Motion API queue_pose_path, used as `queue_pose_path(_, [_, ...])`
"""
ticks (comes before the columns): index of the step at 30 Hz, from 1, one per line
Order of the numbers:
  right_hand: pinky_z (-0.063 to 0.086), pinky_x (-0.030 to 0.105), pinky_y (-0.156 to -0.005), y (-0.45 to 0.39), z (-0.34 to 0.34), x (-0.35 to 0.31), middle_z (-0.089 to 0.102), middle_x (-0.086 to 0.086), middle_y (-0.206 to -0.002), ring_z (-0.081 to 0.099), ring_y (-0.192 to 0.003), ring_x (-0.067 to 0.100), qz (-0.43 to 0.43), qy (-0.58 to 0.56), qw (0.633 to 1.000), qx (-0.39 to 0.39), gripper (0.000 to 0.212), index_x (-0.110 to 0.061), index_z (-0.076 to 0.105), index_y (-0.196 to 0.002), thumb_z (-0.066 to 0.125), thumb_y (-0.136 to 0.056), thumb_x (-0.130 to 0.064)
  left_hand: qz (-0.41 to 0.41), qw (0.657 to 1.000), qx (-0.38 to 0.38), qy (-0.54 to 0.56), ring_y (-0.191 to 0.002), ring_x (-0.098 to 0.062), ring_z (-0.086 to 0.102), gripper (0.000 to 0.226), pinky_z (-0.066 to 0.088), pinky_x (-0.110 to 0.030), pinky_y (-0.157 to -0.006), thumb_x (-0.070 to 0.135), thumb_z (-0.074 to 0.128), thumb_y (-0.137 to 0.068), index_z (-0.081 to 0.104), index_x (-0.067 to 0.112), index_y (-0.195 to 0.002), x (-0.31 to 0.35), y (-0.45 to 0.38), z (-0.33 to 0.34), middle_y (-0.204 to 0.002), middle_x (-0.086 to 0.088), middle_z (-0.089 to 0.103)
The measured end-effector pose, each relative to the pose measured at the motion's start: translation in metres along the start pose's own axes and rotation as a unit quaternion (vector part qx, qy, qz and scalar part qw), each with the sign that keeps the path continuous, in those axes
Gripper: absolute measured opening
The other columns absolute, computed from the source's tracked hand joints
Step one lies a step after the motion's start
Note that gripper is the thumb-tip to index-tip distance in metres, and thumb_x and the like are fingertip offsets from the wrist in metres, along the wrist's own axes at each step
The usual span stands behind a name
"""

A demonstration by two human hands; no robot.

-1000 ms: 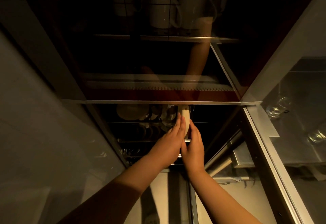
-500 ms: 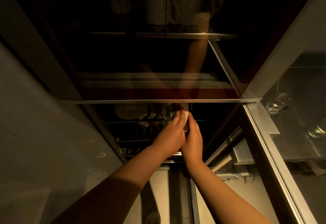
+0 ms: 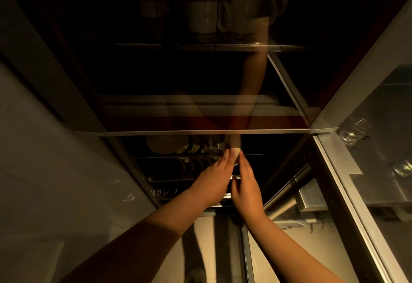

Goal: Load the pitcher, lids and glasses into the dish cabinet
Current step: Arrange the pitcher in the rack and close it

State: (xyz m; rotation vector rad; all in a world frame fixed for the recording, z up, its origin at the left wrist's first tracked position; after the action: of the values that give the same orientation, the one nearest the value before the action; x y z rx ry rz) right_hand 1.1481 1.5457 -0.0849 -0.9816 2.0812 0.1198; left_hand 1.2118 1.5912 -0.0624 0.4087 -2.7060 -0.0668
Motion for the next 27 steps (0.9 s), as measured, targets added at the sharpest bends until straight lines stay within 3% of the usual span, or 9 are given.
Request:
queue_pose_path(3, [0.012, -0.006, -0.096, -0.008, 0.001, 0.005, 0.026, 0.0, -0.153, 0.02, -0.131, -0.005, 0.031, -0.019, 0.999, -0.007, 0.074, -0.022, 0.017, -0.148, 0.053, -0.087, -0.001, -0.017, 0.998, -0.014, 0.064, -0.145, -0.022, 0.004, 0.083, 0.024, -0.037, -0.115, 0.005, 0.045, -0.094, -0.019, 0.018, -0.146, 0.002, -0.002, 0.005, -0.157, -0.006, -0.014])
queue_pose_path(14, [0.006, -0.003, -0.101, -0.014, 0.008, 0.011, 0.009, -0.012, -0.148, 0.013, -0.136, 0.002, 0.009, 0.004, 0.997, -0.081, 0.081, -0.018, 0.013, -0.148, 0.049, -0.081, 0.011, -0.02, 0.999, -0.021, 0.022, -0.145, -0.02, -0.001, 0.08, 0.018, -0.037, -0.117, 0.003, 0.043, -0.094, -0.015, 0.016, -0.148, -0.005, -0.006, 0.012, -0.157, -0.008, -0.015])
queue_pose_path(20, [0.006, -0.005, -0.099, -0.015, 0.009, 0.013, 0.01, -0.011, -0.147, 0.014, -0.134, 0.001, 0.009, 0.022, 0.996, -0.086, 0.082, -0.018, 0.012, -0.148, 0.049, -0.081, 0.011, -0.023, 0.999, -0.032, 0.0, -0.145, -0.021, -0.004, 0.082, 0.018, -0.036, -0.117, 0.004, 0.044, -0.094, -0.018, 0.014, -0.146, -0.009, -0.006, 0.021, -0.156, -0.009, -0.019])
queue_pose_path(27, [0.004, -0.004, -0.1, -0.015, 0.015, 0.02, 0.014, -0.004, -0.152, 0.012, -0.135, 0.001, 0.036, 0.0, 0.996, -0.084, 0.074, -0.017, 0.014, -0.148, 0.05, -0.087, 0.005, -0.044, 0.993, -0.043, 0.101, -0.145, -0.022, 0.003, 0.08, 0.017, -0.039, -0.117, 0.004, 0.044, -0.094, -0.012, 0.018, -0.149, -0.005, -0.012, 0.029, -0.157, -0.005, -0.016])
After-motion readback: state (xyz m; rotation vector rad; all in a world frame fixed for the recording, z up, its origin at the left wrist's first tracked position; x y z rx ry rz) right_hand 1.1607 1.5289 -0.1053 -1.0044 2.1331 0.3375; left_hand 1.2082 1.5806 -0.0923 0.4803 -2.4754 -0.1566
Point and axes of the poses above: each hand's wrist, its own y-axis away from the middle knuckle, its own z-axis out of the palm, x = y × z, the point moved 9 cm from there along -y, towards the middle knuckle
